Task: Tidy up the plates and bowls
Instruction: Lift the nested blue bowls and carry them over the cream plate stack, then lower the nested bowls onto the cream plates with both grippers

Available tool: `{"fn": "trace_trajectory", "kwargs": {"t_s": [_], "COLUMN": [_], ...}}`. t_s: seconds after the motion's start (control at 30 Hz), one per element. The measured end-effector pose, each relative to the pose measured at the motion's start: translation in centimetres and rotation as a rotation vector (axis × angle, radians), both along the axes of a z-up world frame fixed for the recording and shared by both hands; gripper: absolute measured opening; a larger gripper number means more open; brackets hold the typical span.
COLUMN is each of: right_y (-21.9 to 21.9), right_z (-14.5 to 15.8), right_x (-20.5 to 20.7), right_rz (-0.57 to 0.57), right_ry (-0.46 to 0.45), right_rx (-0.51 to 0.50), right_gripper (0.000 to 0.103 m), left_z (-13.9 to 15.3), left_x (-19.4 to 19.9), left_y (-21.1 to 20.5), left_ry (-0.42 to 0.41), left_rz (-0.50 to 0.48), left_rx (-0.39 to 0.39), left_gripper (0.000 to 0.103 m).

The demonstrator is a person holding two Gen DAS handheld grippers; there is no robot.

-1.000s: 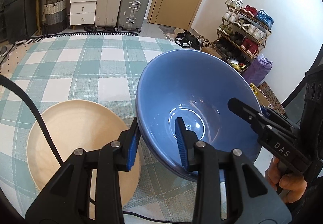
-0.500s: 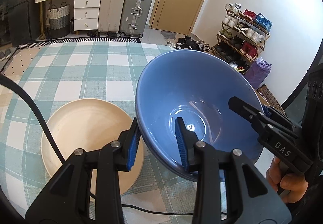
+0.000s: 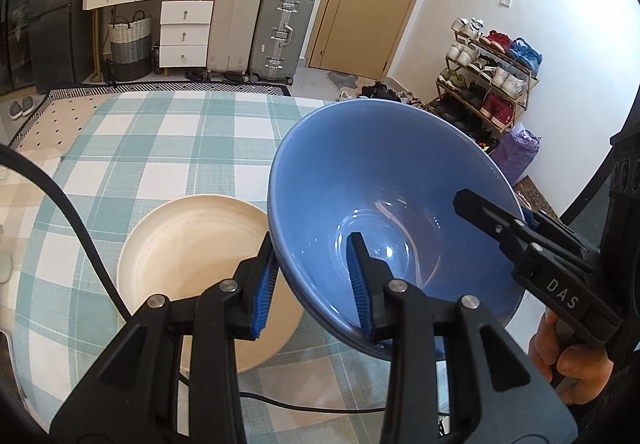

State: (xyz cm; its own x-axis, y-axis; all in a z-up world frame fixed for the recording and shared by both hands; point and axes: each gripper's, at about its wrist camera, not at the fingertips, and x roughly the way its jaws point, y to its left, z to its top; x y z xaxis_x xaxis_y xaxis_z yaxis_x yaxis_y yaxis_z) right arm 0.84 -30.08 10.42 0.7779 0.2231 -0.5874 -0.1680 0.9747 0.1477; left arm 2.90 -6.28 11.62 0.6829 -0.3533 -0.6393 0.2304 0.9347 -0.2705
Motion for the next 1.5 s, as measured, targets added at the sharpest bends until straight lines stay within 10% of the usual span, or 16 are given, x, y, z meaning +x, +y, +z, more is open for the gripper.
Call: {"fn": "trace_trajectory", "kwargs": {"t_s": [1.5], "right_y": [11.4], "right_z": [-2.3], "right_x": [5.5], "right_rz": [0.151], "right_ry": [0.044], "right_rx": [0.000], "right_gripper": [0.040], "left_z": [-0.2], "left_x": [1.3], "left_y": [12.9], "left_ry": [0.048], "left_rz": [0.196], "left_rx": [0.004], "left_gripper": [0.031]}}
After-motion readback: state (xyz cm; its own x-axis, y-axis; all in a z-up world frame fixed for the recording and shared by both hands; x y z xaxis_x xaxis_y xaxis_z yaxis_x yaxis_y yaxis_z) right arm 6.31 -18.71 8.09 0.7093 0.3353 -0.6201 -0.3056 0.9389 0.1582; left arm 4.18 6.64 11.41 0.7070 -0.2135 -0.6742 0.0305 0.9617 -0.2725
